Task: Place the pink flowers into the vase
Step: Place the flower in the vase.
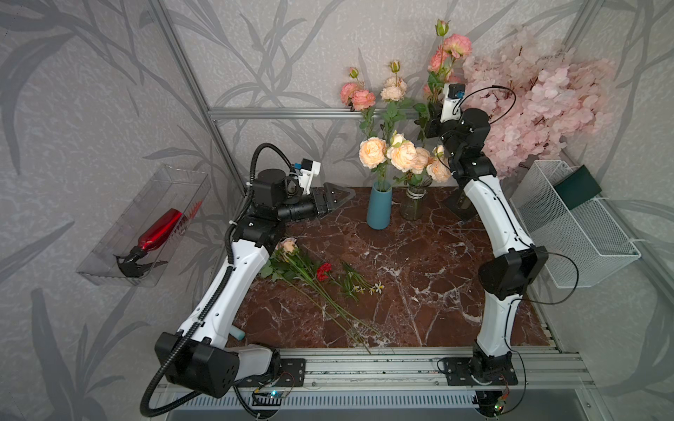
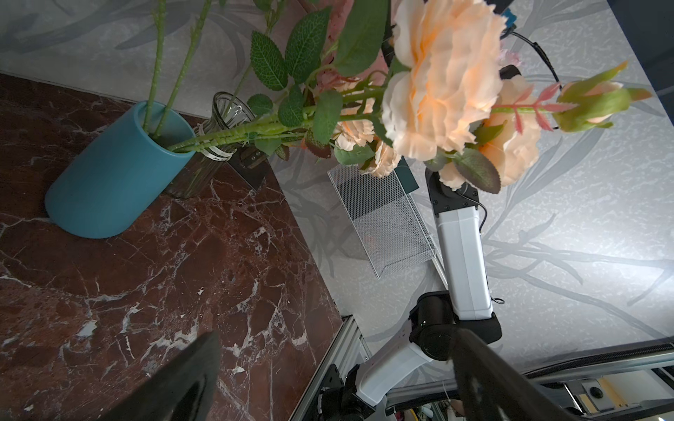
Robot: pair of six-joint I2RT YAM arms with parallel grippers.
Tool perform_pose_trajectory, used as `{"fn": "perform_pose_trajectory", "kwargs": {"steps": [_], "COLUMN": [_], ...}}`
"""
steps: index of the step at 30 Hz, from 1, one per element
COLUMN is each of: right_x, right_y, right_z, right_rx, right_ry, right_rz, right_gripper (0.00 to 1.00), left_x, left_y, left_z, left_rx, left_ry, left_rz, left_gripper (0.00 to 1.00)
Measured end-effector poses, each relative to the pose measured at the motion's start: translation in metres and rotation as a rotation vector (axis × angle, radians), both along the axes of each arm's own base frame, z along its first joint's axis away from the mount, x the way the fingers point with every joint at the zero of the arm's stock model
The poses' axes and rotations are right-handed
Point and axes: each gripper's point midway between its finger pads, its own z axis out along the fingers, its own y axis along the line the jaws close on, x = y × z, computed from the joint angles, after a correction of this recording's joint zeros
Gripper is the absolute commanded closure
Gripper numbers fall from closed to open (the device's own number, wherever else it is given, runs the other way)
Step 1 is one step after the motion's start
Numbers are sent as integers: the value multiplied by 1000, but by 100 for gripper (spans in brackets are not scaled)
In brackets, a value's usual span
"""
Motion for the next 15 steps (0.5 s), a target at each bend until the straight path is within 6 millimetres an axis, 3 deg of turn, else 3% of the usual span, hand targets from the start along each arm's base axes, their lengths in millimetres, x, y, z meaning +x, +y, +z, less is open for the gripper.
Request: {"fn": "perform_pose_trajectory", "kwargs": {"steps": [4,7,10,15], "right_x": [-16,-18,-9,18], "right_y": [-5,-6,-4,1], "right_z": [36,40,26,-31], "right_rx": [-3,-9,-19,-44], "right_ry": [-70,-79,-52,64], "right_rz": [-14,-18,-22,-24], "right_gripper": [100,100,100,100], "left_x": [0,0,0,1], "left_y": [0,0,0,1], "left_z": [0,0,0,0], "left_rx": [0,0,0,0], "left_ry": [-1,-1,-2,-1], "left_rz": [0,0,0,2], "left_gripper": [1,1,1,1]}}
